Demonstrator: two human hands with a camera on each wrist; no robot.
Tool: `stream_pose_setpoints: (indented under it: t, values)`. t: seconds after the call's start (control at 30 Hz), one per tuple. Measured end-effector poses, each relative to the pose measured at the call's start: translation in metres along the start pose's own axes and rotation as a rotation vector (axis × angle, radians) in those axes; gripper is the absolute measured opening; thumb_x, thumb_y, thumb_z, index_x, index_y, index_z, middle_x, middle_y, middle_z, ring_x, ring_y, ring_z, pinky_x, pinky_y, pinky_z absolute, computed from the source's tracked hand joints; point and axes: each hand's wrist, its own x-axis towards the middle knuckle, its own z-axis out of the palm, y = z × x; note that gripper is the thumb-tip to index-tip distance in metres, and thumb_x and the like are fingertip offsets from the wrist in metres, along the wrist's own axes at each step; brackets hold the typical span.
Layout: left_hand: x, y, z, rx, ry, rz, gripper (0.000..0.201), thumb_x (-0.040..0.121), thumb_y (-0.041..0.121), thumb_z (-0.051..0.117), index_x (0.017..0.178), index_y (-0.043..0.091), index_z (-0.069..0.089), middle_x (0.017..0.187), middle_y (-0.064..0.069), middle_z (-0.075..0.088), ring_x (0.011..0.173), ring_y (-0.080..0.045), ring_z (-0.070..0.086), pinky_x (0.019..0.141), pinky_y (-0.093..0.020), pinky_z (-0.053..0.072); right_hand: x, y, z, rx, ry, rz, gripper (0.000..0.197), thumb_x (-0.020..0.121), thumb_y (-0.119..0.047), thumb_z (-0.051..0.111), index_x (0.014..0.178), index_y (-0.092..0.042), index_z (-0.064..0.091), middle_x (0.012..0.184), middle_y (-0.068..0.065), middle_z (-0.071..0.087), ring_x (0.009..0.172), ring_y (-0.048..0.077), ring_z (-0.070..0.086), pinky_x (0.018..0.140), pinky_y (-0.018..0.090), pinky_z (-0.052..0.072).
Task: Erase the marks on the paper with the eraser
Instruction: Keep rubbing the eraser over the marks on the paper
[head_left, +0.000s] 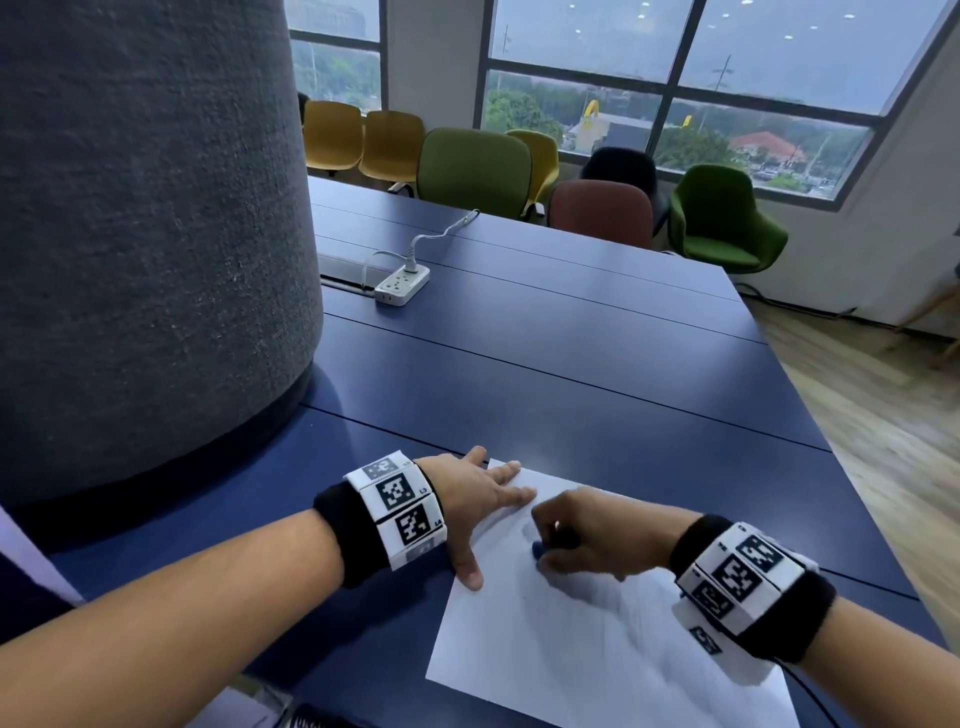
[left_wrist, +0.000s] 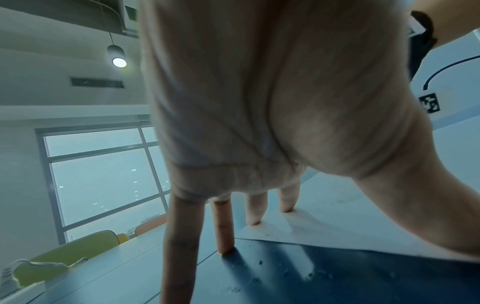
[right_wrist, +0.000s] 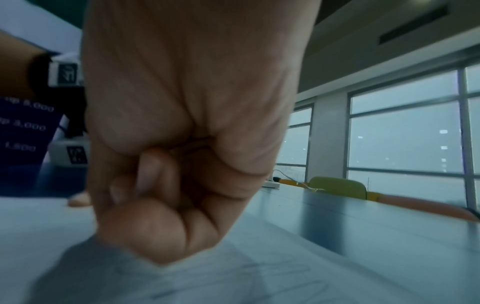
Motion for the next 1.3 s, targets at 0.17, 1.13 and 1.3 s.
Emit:
stream_pose_setpoints:
  t: [0.17, 1.13, 1.3]
  values:
    - [0.000, 0.000, 0.001, -0.006, -0.001, -0.004, 0.117, 0.072, 0.051, 0.080, 0.156, 0.036, 0.000, 0.164, 0.006, -0.007, 0.144, -0.031, 0.009, 0.105, -0.044, 0.035, 0.001, 0.005, -0.008, 0.062, 0.034, 0.035, 0.019, 0.090, -0.032, 0.065, 0.081, -0.017, 0.056, 0.074, -0.005, 0.056, 0.056, 0.023, 0.057, 0.041, 0.027, 0.049]
    - [-0.002, 0.000, 0.000, -0.020, -0.001, -0.005, 0.117, 0.071, 0.051, 0.081, 0.155, 0.037, 0.000, 0.164, 0.007, -0.007, 0.144, -0.031, 0.008, 0.105, -0.045, 0.034, -0.007, -0.006, -0.004, -0.186, 0.095, -0.050, 0.022, 0.092, -0.034, 0.059, 0.078, -0.019, 0.050, 0.074, -0.004, 0.055, 0.065, 0.022, 0.049, 0.059, 0.030, 0.039]
    - [-0.003, 0.001, -0.001, -0.015, -0.007, -0.012, 0.117, 0.072, 0.050, 0.081, 0.156, 0.036, 0.001, 0.164, 0.006, -0.007, 0.146, -0.032, 0.006, 0.107, -0.048, 0.033, -0.017, -0.020, 0.014, -0.099, -0.079, -0.114, 0.028, 0.090, -0.031, 0.062, 0.068, -0.025, 0.046, 0.065, -0.009, 0.051, 0.053, 0.019, 0.049, 0.052, 0.030, 0.046]
